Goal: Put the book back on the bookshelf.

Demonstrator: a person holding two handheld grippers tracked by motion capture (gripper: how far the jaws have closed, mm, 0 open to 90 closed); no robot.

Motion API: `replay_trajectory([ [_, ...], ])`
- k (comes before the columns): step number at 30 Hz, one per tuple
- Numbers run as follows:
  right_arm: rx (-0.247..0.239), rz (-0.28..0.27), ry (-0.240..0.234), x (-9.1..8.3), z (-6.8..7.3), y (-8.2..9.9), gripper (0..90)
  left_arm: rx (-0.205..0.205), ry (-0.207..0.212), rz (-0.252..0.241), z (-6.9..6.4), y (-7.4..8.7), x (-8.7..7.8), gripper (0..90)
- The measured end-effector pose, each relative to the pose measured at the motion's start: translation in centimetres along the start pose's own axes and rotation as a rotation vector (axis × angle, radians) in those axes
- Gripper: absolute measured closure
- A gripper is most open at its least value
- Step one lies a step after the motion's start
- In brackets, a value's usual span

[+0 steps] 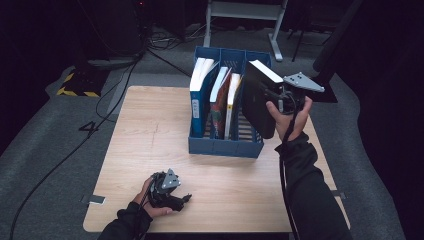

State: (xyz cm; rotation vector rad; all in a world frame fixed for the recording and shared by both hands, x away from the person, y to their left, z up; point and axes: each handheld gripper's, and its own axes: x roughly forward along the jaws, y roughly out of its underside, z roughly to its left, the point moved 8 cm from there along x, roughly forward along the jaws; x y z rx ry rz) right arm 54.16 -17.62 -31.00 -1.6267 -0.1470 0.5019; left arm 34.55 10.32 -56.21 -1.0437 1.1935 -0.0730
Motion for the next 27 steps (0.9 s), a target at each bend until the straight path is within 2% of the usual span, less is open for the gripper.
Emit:
replay_trajectory([
  [9, 0.05, 0.013, 0.036, 1.7, -0.7, 0.4, 53.5, 0.002, 0.003, 0.0, 0.0, 0.0, 0.0, 17.8],
  [27, 0.106, 0.05, 0.098, 5.2, -0.7, 2.3, 53.3, 0.012, 0.008, 0.001, -0.1, 0.0, 0.0, 17.8],
])
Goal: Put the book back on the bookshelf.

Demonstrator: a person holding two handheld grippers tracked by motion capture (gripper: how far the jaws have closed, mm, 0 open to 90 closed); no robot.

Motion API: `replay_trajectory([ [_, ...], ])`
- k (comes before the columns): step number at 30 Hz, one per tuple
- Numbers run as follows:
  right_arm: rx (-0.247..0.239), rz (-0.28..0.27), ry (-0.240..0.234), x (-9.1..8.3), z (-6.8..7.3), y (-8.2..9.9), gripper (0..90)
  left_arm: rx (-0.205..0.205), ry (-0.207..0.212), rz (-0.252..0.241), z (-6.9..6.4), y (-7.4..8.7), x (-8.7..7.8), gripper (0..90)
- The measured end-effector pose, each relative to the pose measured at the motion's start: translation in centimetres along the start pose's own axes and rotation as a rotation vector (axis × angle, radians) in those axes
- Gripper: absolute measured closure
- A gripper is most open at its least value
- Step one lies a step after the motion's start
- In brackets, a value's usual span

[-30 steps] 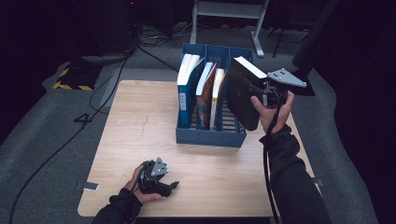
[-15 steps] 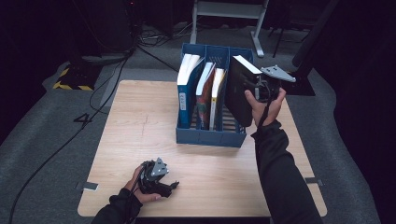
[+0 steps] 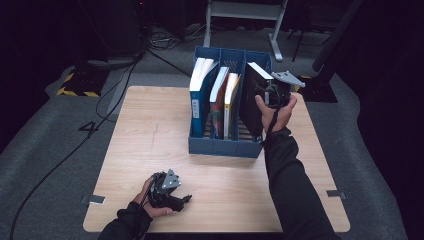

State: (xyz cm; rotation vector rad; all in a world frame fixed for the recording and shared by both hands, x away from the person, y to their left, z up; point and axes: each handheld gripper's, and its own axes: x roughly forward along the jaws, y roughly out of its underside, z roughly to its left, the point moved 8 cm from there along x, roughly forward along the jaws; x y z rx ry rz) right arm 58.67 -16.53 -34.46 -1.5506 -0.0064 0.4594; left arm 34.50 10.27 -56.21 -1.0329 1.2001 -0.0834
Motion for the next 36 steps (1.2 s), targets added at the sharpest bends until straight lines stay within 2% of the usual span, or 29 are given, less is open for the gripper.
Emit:
replay_trajectory([
  [3, 0.004, 0.009, 0.012, 0.5, 0.0, 0.8, 53.3, 0.001, 0.0, 0.001, 0.0, 0.0, 0.0, 17.8],
  [5, -0.002, 0.034, 0.016, 0.9, 0.0, 1.6, 53.3, 0.001, 0.002, 0.0, 0.0, 0.0, 0.0, 17.8],
  [8, 0.02, 0.056, 0.014, 1.3, -0.1, 2.5, 53.2, 0.002, 0.002, -0.002, 0.0, 0.0, 0.0, 17.8],
  [10, 0.005, 0.066, 0.018, 1.4, -0.1, 2.9, 53.2, 0.002, 0.003, -0.002, 0.0, 0.0, 0.0, 17.8],
  [16, 0.001, 0.082, 0.01, 1.4, -0.2, 3.7, 53.1, 0.003, 0.003, -0.002, 0.0, 0.0, 0.0, 17.8],
  [19, 0.006, 0.082, 0.003, 1.3, -0.2, 4.0, 53.1, 0.002, 0.005, -0.002, 0.0, 0.0, 0.0, 17.8],
  [27, -0.017, 0.101, -0.007, 0.6, -0.1, 4.5, 52.3, 0.003, 0.003, -0.003, 0.0, 0.0, 0.0, 17.8],
  [36, -0.082, 0.147, -0.032, -0.9, 0.3, 5.6, 50.3, 0.003, 0.004, -0.003, 0.0, 0.0, 0.0, 17.8],
])
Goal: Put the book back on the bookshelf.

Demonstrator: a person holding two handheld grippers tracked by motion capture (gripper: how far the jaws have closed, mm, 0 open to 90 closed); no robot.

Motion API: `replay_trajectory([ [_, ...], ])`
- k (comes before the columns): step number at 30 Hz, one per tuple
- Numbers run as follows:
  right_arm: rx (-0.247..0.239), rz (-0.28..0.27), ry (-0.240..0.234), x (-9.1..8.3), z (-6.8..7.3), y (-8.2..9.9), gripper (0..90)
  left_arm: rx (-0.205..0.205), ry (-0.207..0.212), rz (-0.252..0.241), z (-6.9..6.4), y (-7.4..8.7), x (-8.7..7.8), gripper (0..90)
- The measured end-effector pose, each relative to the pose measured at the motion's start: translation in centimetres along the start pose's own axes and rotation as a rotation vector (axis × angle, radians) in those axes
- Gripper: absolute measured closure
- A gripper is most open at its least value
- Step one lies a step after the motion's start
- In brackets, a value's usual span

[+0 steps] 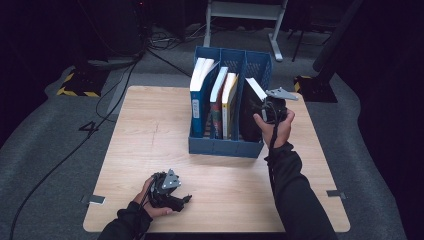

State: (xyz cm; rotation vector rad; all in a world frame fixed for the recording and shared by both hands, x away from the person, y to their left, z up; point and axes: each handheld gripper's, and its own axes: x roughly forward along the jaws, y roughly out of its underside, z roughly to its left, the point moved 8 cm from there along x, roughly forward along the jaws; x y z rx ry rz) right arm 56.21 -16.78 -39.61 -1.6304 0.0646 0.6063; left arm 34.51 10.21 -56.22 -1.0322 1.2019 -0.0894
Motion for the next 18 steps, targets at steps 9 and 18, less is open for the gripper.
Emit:
replay_trajectory([
  [9, -0.046, 0.008, -0.016, -1.1, 0.6, 1.3, 48.7, 0.003, 0.001, 0.001, 0.0, 0.0, 0.0, 17.7],
  [18, -0.066, 0.022, -0.06, -1.9, 0.9, 1.8, 44.9, 0.004, 0.001, 0.0, 0.0, 0.0, 0.0, 17.7],
])
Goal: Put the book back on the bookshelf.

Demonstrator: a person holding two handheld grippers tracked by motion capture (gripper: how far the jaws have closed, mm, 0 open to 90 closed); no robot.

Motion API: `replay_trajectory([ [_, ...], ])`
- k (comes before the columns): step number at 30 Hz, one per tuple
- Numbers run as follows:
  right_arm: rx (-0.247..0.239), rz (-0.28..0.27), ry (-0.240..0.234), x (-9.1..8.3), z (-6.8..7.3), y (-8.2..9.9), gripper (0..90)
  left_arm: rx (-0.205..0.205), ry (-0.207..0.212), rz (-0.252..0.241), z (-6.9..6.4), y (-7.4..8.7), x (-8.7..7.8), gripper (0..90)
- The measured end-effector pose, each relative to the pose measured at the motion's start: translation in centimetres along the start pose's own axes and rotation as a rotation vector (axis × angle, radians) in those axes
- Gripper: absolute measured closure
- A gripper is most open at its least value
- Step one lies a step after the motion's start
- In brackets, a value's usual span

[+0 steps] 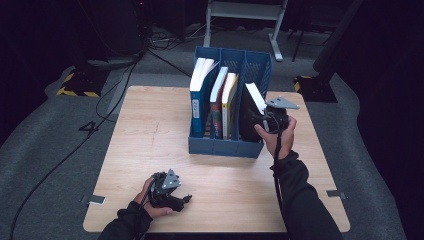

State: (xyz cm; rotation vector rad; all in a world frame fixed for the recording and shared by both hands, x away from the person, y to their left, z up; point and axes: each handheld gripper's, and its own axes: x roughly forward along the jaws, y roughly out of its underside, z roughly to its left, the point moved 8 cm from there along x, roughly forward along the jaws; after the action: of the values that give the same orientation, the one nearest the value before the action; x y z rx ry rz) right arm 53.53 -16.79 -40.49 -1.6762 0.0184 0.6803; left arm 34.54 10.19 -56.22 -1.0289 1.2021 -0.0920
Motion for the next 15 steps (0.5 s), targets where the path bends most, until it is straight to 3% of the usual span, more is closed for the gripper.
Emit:
replay_trajectory([
  [4, 0.032, -0.004, -0.081, -0.7, -0.1, 0.4, 41.5, 0.0, 0.0, 0.0, 0.0, 0.0, 0.0, 17.7],
  [10, -0.009, 0.004, -0.122, -1.9, -0.1, 2.0, 38.4, -0.001, 0.0, 0.0, 0.0, 0.0, 0.0, 17.7],
  [15, -0.051, 0.02, -0.152, -2.4, -0.1, 3.5, 41.4, -0.002, -0.002, 0.0, 0.0, 0.0, 0.0, 17.6],
])
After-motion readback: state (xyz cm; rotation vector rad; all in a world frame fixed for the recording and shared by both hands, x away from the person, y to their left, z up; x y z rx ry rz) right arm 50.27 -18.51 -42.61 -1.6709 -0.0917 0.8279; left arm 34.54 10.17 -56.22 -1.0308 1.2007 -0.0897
